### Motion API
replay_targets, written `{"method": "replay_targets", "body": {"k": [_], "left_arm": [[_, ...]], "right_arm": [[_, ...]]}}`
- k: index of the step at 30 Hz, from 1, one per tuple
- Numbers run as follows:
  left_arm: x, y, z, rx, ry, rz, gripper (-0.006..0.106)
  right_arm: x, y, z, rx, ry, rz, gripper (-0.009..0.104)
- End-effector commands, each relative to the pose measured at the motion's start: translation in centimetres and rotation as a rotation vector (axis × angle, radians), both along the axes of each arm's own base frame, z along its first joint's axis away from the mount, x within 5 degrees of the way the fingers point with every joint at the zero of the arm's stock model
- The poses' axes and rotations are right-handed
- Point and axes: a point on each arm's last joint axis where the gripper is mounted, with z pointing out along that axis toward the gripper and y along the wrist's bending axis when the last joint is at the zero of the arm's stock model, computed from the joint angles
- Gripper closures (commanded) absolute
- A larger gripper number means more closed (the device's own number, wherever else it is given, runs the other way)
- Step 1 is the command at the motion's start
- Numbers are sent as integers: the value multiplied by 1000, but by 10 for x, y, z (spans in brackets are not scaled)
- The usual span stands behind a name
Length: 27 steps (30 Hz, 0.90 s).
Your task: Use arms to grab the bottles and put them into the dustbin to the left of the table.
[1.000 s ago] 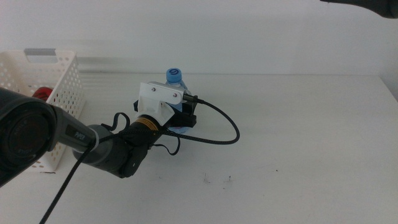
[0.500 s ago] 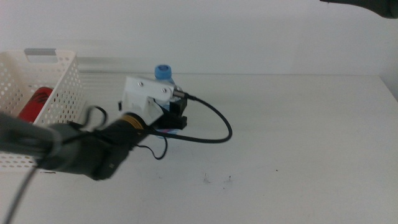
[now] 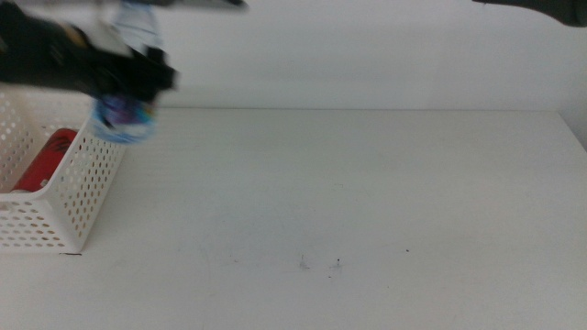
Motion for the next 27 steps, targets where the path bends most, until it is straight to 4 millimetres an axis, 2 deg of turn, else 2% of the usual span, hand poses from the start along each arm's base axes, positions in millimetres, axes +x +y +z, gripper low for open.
{"method": "replay_targets", "body": {"k": [1,4,7,12,19,22,27], "left_arm": [[7,19,29,13,25,-21,102],[19,48,49,37,92,30,102],[30,77,60,57,150,76,102],[54,117,58,72,203,142,102],[82,164,9,82,337,201,102],[92,173,-14,84,398,193,102],[106,176,-46,47,463,185,102]], "right_arm": [[-1,-1,3,3,-11,1,5],[-1,-1,3,3,-11,1,5],[-1,-1,3,3,-11,1,5],[-1,-1,3,3,-11,1,5],[-1,-1,3,3,-11,1,5],[-1,-1,3,3,-11,1,5],[-1,-1,3,3,-11,1,5]]}}
